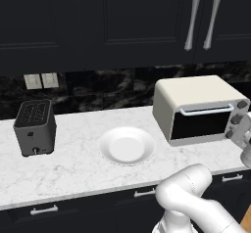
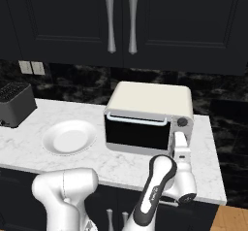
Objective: Pick up the kebab skewer and baguette bread, and place them inside the toaster oven. Close the toaster oven door and start by setting the timer.
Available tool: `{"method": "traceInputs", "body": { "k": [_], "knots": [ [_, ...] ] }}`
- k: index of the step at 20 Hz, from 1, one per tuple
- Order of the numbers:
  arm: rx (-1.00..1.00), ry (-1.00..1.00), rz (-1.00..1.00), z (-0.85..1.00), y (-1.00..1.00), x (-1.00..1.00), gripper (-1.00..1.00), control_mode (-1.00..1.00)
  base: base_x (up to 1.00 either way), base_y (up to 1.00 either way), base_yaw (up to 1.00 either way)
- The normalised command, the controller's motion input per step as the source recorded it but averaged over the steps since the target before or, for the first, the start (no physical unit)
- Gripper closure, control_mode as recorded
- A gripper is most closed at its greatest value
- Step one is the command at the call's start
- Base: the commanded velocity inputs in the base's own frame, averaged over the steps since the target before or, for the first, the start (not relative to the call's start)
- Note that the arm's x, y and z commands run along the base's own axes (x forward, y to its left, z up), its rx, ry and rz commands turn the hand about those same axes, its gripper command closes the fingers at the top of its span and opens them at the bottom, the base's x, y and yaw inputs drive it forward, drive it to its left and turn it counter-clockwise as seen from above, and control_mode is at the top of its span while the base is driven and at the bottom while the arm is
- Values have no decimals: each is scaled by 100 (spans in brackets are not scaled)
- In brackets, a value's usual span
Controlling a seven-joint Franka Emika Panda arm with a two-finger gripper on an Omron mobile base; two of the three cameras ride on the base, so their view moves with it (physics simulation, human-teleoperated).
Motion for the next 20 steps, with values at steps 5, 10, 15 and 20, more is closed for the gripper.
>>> {"method": "traceInputs", "body": {
  "k": [5,10,15,20],
  "knots": [
    [-2,0,-3,-3,-2,20,-100,-100,0,0,0],
    [-5,0,-5,-6,-24,11,-100,-100,0,0,0],
    [-5,0,-4,-27,-35,0,-100,-100,0,0,0],
    [-2,0,-1,-16,-45,0,-100,-100,0,0,0]
  ]
}}
